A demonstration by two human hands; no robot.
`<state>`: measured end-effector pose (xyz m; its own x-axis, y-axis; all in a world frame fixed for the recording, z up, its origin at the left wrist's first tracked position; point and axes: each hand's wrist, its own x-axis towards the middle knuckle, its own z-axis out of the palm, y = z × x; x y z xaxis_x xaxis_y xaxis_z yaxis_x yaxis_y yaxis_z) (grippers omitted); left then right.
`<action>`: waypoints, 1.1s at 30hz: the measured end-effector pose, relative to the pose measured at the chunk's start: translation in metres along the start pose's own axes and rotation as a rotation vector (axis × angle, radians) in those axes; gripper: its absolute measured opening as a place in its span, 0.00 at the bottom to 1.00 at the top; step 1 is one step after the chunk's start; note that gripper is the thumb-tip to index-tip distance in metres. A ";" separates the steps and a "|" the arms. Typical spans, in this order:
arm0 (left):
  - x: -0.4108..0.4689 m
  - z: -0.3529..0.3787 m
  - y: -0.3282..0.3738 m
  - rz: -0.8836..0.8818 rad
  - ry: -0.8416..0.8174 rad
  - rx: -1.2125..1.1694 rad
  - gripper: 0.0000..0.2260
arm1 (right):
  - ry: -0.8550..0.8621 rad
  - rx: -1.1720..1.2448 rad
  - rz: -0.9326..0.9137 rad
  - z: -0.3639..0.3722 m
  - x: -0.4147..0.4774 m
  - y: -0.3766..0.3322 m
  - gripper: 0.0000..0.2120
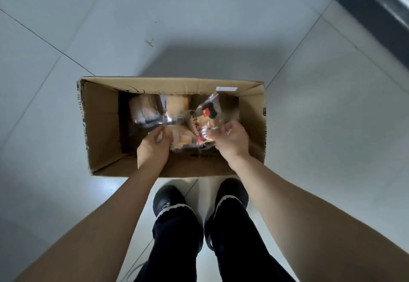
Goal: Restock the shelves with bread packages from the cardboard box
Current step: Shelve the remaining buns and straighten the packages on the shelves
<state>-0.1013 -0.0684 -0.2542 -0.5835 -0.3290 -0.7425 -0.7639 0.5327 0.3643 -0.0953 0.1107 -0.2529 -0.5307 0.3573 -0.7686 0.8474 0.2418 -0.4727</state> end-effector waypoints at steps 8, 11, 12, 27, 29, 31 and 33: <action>-0.060 -0.095 0.053 -0.349 -0.457 -0.635 0.07 | 0.080 0.088 -0.117 -0.045 -0.077 -0.068 0.23; -0.084 -0.134 0.064 -0.265 -0.468 -0.529 0.06 | 0.056 0.179 -0.111 -0.058 -0.103 -0.103 0.28; -0.093 -0.147 0.069 -0.242 -0.454 -0.486 0.07 | 0.047 0.205 -0.110 -0.063 -0.113 -0.116 0.31; -0.240 -0.292 0.129 -0.048 -0.147 -0.792 0.22 | -0.148 0.281 -0.209 -0.114 -0.265 -0.281 0.18; -0.255 -0.313 0.134 -0.018 -0.099 -0.842 0.23 | -0.187 0.266 -0.221 -0.118 -0.283 -0.304 0.21; -0.270 -0.336 0.136 -0.007 -0.118 -0.918 0.24 | -0.249 0.291 -0.229 -0.122 -0.301 -0.325 0.22; -0.287 -0.357 0.139 0.021 -0.158 -0.984 0.20 | -0.298 0.302 -0.255 -0.124 -0.320 -0.344 0.23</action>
<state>-0.1383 -0.1787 0.2103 -0.6105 -0.1810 -0.7711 -0.6840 -0.3705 0.6284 -0.2197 0.0252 0.2092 -0.7315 0.0369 -0.6808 0.6813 0.0002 -0.7320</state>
